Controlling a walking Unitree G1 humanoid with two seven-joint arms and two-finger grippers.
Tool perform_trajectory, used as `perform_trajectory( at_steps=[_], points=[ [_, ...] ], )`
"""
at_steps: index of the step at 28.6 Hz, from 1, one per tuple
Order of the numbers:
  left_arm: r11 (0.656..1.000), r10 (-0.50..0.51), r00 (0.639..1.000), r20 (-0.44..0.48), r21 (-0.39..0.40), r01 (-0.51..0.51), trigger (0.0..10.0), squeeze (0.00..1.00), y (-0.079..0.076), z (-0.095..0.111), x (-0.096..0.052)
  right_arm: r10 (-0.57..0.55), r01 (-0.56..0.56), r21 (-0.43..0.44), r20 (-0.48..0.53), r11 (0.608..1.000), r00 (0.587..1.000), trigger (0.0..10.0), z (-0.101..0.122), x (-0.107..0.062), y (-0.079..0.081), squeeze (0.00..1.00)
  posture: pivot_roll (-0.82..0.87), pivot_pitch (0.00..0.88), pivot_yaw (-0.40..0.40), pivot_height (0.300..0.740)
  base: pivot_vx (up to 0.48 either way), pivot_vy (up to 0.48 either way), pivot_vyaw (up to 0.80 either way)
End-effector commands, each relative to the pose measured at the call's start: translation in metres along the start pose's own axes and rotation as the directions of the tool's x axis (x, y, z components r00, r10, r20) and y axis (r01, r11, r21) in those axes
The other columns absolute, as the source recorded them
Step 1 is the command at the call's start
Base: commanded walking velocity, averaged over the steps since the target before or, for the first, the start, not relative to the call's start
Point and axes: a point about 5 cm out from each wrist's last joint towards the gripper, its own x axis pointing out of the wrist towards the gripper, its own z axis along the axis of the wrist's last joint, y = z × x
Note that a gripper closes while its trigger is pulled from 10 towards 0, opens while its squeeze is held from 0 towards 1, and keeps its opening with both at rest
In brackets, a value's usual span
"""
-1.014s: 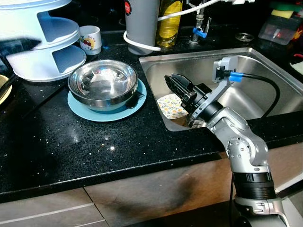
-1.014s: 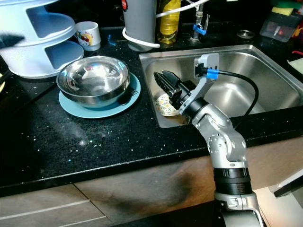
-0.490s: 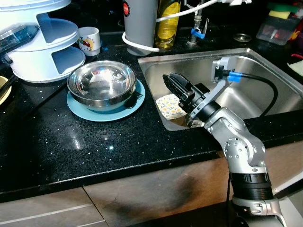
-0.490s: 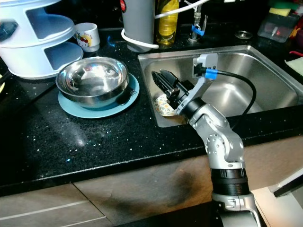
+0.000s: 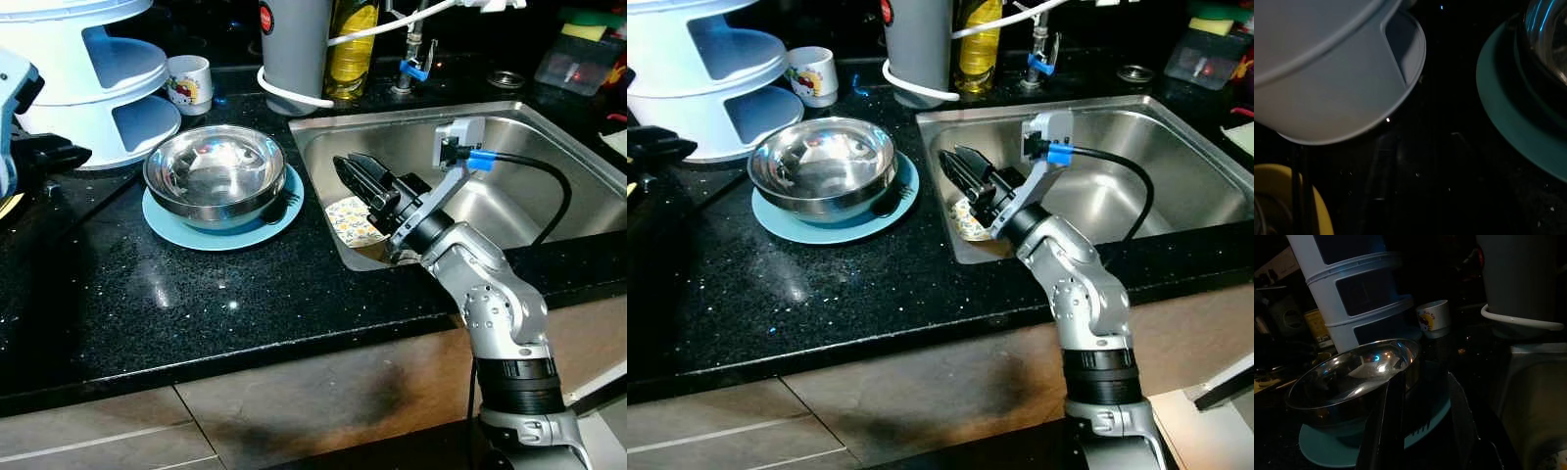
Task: Kitchen organization
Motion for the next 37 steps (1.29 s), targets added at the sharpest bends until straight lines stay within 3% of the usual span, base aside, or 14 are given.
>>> perform_trajectory(
  at_steps=[1, 11, 12, 17, 20, 34, 37],
  points=[
    [1.000, 0.014, 0.998, -0.058, 0.003, -0.014, 10.0, 1.00, -0.001, -0.011, 0.002, 0.026, -0.026, -0.006, 0.002, 1.000, 1.000, 10.0, 0.003, 0.001, 0.005, 0.00, 0.03, 0.244, -0.015, 0.740, 0.000, 0.000, 0.00],
    [0.994, 0.097, 0.980, -0.176, 0.068, -0.086, 10.0, 1.00, -0.002, -0.029, 0.013, 0.030, -0.030, -0.003, -0.009, 1.000, 1.000, 10.0, 0.002, 0.002, 0.006, 0.00, 0.02, 0.256, -0.023, 0.740, 0.000, 0.000, 0.00],
    [0.992, 0.122, 0.977, -0.177, 0.064, -0.113, 10.0, 0.00, -0.003, -0.029, 0.020, 0.030, -0.030, 0.000, -0.012, 1.000, 0.999, 10.0, 0.001, 0.002, 0.006, 0.00, 0.03, 0.264, -0.025, 0.740, 0.000, 0.000, 0.00],
    [0.993, 0.119, 0.978, -0.173, 0.036, -0.114, 10.0, 0.00, -0.009, -0.030, 0.032, 0.032, -0.031, 0.004, -0.017, 0.999, 0.999, 10.0, 0.000, 0.003, 0.005, 0.00, 0.03, 0.269, -0.024, 0.740, 0.000, 0.000, 0.00],
    [0.989, 0.138, 0.978, -0.156, -0.028, -0.144, 10.0, 0.00, -0.018, -0.030, 0.048, 0.031, -0.031, 0.010, -0.021, 0.999, 0.999, 10.0, -0.003, 0.004, 0.005, 0.00, 0.03, 0.295, -0.017, 0.740, 0.000, 0.000, 0.00],
    [0.966, 0.227, 0.960, -0.167, -0.086, -0.243, 10.0, 0.00, -0.029, -0.039, 0.067, 0.033, -0.033, 0.014, -0.023, 0.999, 0.999, 10.0, -0.007, 0.009, 0.005, 0.00, 0.03, 0.329, 0.001, 0.740, 0.000, 0.000, 0.00],
    [0.958, 0.185, 0.964, -0.190, -0.182, -0.220, 10.0, 0.00, -0.033, -0.045, 0.070, 0.044, -0.043, 0.011, -0.024, 0.999, 0.999, 10.0, -0.007, 0.012, 0.007, 0.00, 0.03, 0.329, 0.002, 0.740, 0.000, 0.000, 0.00]
  ],
)
